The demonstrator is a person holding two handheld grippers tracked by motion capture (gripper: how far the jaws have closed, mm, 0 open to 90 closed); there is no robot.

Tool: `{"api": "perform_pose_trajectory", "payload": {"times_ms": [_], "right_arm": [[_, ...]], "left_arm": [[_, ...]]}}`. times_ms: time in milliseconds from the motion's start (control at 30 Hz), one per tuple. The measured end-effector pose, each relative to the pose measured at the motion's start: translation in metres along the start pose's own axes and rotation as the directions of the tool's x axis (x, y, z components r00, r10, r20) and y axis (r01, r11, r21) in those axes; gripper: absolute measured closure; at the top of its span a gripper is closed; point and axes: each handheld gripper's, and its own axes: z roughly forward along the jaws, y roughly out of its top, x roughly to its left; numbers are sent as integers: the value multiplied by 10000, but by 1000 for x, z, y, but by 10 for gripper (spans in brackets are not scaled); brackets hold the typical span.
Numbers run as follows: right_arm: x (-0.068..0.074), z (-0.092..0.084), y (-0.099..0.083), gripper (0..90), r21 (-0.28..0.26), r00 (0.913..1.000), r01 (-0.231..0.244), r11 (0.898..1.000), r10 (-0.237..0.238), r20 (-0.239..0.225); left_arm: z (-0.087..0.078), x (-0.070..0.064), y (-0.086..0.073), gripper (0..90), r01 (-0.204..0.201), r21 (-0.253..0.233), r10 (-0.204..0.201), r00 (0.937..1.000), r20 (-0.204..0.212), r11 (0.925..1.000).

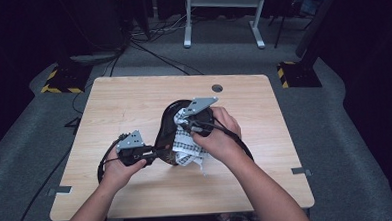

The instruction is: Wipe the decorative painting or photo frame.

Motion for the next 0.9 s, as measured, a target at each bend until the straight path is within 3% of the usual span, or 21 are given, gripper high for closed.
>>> {"api": "perform_pose_trajectory", "payload": {"times_ms": [367, 900], "right_arm": [[-35, -10, -15, 808, -36, 9930, -989, 9951, 989, 651], [-59, -12, -32, 807, 181, 9797, -1688, 9855, 1657, 1132]], "left_arm": [[0, 0, 0, 775, -25, -10, 25, 10000, -4, 10000], [0, 0, 0, 773, -63, -6, 63, 10000, 9, 10000]]}}
